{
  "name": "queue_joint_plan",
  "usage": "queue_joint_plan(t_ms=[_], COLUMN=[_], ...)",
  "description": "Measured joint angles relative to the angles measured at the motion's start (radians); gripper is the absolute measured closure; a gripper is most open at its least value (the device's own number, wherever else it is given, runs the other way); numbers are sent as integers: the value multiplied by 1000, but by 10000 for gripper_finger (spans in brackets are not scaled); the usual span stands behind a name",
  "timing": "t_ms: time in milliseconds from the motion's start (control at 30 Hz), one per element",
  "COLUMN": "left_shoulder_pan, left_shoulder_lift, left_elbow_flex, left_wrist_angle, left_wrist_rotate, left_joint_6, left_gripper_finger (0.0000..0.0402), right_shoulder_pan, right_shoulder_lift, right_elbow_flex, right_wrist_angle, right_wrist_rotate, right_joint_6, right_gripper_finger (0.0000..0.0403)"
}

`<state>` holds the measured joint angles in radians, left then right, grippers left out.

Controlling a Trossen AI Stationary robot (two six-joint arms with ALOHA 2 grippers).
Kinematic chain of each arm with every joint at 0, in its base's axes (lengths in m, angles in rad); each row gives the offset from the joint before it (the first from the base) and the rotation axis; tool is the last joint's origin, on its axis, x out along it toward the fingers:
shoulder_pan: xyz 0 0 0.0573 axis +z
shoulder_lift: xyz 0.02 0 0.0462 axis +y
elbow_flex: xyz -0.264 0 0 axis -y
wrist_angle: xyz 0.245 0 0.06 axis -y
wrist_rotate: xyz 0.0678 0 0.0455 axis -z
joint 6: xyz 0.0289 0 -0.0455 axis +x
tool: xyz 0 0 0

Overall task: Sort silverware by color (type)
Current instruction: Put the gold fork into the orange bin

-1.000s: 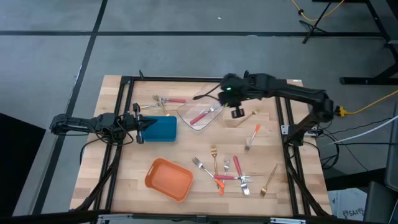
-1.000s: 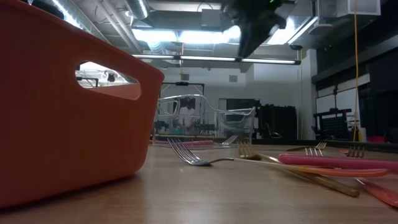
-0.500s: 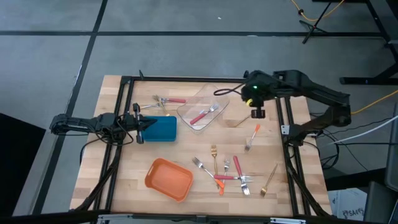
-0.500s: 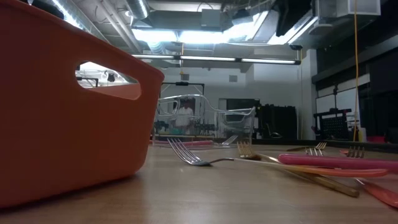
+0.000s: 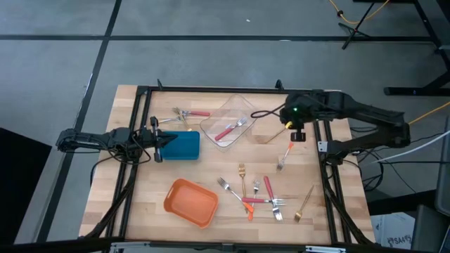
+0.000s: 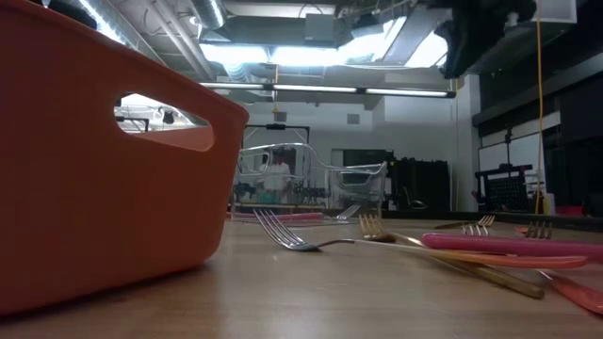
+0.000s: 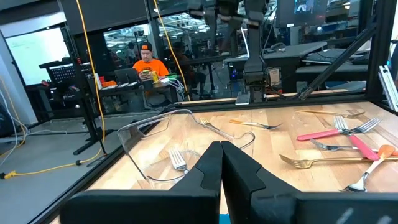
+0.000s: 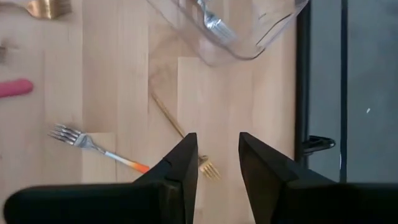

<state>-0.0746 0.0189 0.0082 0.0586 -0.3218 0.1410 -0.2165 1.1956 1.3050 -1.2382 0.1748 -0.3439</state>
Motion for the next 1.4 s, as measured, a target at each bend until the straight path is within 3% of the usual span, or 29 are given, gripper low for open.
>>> queue_joint_plan(t_ms=[267, 533, 867, 1400], left_shoulder_pan=[0, 0, 0, 0], left_shoulder_lift=[0, 0, 0, 0], left_elbow_flex=[0, 0, 0, 0], left_wrist_angle=[0, 0, 0, 0], left_wrist_rotate=[-2, -2, -3, -3], left_joint_6=[0, 1, 1, 1], left_gripper_finger=[401, 401, 401, 401], right_shoulder_pan=[-21, -185, -365, -393], right_shoulder_lift=[-2, -1, 0, 0], right_elbow_flex=[-181, -359, -555, -734], right_wrist_angle=[143, 328, 543, 707], right_wrist_rotate=[-2, -11, -226, -239], right_joint_6=[-8, -58, -137, -184], right_gripper_finger=[297, 297, 297, 297])
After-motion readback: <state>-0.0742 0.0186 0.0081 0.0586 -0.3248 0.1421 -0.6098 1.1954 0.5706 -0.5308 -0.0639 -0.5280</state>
